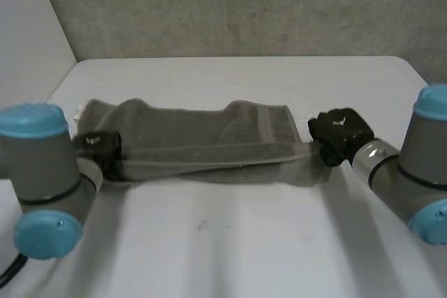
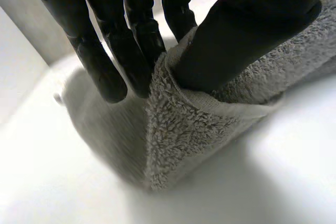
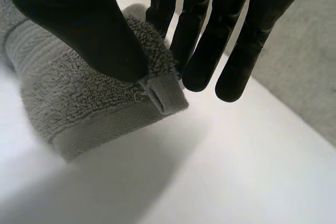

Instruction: Fold the towel.

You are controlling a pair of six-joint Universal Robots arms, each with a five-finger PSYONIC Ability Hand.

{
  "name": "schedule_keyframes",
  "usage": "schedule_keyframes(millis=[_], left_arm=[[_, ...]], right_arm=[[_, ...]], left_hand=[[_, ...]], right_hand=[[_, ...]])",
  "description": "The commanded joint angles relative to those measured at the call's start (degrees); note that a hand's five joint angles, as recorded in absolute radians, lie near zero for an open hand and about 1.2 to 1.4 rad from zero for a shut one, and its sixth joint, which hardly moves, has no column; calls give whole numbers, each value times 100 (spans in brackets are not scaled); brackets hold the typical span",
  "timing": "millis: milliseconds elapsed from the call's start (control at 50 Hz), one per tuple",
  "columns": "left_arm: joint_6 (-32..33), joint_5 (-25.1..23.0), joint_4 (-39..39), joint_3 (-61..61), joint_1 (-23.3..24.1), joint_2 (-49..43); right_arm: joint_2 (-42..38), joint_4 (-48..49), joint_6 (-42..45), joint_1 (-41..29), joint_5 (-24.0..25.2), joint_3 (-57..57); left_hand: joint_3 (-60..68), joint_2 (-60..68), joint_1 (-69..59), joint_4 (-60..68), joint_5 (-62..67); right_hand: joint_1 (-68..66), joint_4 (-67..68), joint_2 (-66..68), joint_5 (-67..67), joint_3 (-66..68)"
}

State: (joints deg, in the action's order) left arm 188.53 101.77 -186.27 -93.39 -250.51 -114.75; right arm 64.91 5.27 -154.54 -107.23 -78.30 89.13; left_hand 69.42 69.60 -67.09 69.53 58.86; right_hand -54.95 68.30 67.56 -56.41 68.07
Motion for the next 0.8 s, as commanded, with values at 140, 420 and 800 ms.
schedule_keyframes(millis=[140, 420, 800], left_arm=[[2439, -983, 2003, 787, -251, 1069], [3629, -1010, 2754, 1207, -657, -45], [2885, -992, -275, 6307, -85, -892]], right_arm=[[505, -2505, 1752, 62, -80, -1117], [-146, -3331, 3009, -79, -678, -1258], [197, 1231, 689, -307, -1153, -4079]], left_hand=[[1058, 1040, -1291, 1047, 1114], [1058, 1040, -1291, 1047, 1114], [1058, 1040, -1291, 1047, 1114]], right_hand=[[-2505, 1169, 1244, -1359, 1193], [-2505, 1169, 1244, -1359, 1193], [-2505, 1169, 1244, -1359, 1193]])
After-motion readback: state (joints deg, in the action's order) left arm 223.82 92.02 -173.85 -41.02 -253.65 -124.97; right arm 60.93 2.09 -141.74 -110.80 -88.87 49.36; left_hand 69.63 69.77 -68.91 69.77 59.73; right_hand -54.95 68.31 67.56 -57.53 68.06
